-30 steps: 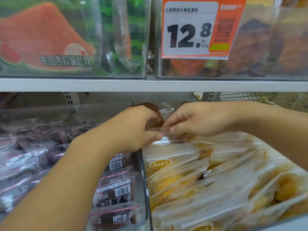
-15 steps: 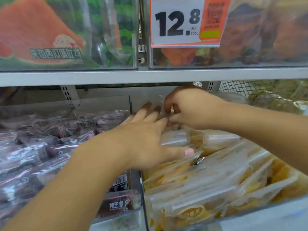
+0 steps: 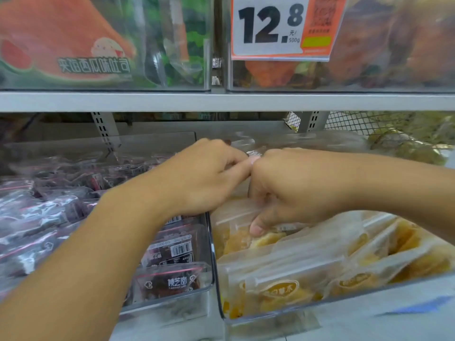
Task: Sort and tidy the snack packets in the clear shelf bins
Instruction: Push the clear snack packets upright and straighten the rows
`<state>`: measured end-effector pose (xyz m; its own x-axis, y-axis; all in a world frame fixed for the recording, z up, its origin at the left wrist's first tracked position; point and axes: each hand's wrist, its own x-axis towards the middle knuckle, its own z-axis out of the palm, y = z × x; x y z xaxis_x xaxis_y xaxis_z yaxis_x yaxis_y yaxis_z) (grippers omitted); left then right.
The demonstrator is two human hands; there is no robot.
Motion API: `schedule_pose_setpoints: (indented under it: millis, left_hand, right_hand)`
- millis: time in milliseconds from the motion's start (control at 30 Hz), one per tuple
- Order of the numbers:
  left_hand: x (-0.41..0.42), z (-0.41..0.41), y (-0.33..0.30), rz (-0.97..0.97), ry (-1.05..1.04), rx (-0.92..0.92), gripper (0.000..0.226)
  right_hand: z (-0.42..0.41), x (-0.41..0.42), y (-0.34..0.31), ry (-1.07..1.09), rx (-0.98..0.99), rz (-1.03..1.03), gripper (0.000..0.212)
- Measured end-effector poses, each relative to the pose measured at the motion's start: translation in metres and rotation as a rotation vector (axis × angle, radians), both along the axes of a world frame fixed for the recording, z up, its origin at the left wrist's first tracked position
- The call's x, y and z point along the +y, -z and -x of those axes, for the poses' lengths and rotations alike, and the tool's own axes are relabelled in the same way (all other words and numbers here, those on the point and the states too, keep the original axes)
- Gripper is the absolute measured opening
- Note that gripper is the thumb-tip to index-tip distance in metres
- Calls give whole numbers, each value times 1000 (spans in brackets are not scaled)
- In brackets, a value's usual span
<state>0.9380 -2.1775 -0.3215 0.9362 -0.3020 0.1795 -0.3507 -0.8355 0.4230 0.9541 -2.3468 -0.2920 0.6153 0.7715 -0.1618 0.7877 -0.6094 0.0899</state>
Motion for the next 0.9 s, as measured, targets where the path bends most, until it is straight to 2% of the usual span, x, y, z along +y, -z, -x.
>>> schedule_pose_setpoints:
  millis: [67, 100, 167, 233, 300, 433, 500, 567, 600, 667, 733, 800, 900]
  left_hand:
    - [12, 9, 1, 144, 47, 192, 63]
    - [17, 12, -1, 126, 49, 275, 81]
    - [17, 23, -3, -41, 23, 400, 126]
    - [4, 29, -6, -200, 11, 455, 140]
    - [-8, 27, -3, -308, 11, 435, 140]
    - [-7, 21, 1, -318, 10, 406, 144]
    - [-2, 20, -1, -290, 22, 388, 146]
    - [3, 21, -7, -248, 41, 283, 140]
    - [4, 21, -9, -221, 65, 198, 128]
    - [5, 21, -12, -141, 121, 57, 88]
    - [2, 22, -11, -102, 133, 38, 68]
    - [-2, 22, -8, -103, 131, 55, 68]
    - [-10, 25, -3, -60, 147, 143, 80]
  right_hand:
    - [-2, 1, -1, 30, -9, -11, 40]
    - [-5, 0, 1, 41, -10, -36, 42]
    - [-11, -1, 8, 65, -2, -100, 40]
    - [-14, -3, 12, 76, 9, -126, 34]
    - [-12, -11, 9, 57, 46, -143, 29]
    - [4, -44, -14, 83, 77, -463, 28]
    - [11, -61, -20, 87, 49, -397, 33]
    - [12, -67, -20, 150, 130, -219, 36]
    - [11, -67, -18, 168, 183, -183, 33]
    - [9, -63, -11, 156, 217, -234, 20]
    - [7, -55, -6, 150, 194, -304, 9]
    - [7, -47, -5, 154, 156, -298, 6]
    - [6, -38, 0, 132, 22, -290, 6]
